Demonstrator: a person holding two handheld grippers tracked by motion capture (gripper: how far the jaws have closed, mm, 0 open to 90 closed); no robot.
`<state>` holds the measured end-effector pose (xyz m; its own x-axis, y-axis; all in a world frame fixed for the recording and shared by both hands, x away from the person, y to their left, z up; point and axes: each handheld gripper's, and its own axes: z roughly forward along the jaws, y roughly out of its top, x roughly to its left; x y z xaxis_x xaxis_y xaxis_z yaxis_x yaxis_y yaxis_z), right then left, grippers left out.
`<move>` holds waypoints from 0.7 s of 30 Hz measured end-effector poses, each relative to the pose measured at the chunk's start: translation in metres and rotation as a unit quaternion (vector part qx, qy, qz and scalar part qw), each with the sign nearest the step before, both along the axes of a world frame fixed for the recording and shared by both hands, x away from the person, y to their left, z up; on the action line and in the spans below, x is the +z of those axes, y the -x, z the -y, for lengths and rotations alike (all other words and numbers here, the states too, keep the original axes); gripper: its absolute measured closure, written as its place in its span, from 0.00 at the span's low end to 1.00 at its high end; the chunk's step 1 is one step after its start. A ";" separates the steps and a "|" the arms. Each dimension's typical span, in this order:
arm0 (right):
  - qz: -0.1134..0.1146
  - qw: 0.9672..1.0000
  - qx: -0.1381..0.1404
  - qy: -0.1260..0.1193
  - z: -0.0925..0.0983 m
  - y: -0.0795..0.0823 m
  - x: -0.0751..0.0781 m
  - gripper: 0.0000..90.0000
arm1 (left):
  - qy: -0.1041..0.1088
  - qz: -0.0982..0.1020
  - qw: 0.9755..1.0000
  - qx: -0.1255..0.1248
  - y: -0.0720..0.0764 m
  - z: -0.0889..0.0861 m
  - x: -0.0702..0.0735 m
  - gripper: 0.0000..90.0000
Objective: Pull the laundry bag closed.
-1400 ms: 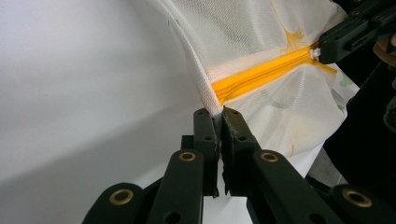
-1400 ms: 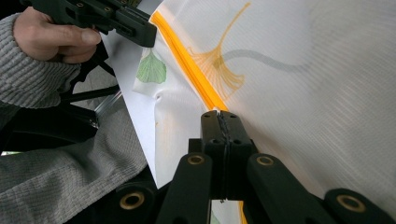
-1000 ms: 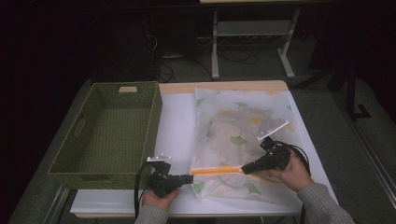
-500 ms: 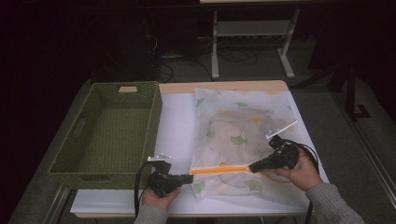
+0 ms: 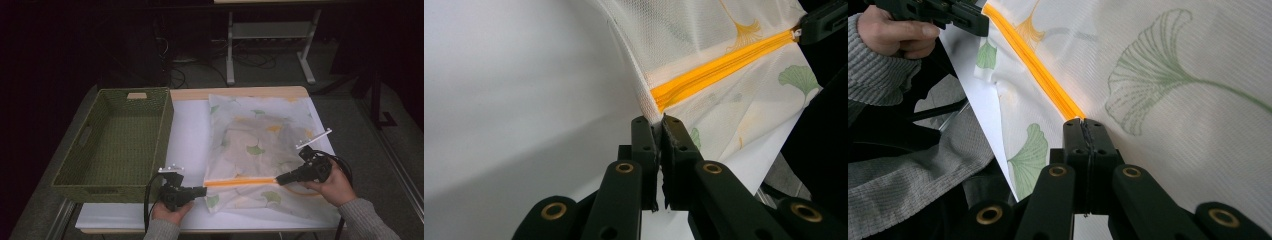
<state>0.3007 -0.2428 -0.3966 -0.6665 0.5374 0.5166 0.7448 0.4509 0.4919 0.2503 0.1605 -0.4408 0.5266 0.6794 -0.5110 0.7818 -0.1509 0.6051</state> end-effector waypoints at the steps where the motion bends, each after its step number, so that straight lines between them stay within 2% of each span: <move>1: 0.001 1.000 0.000 0.000 0.001 0.000 -0.001 1.00 | -0.001 0.000 1.000 0.000 0.000 0.000 0.000 0.95; 21: -0.003 1.000 -0.028 0.001 0.029 0.007 -0.004 1.00 | -0.010 0.004 1.000 0.001 0.000 0.000 0.001 0.95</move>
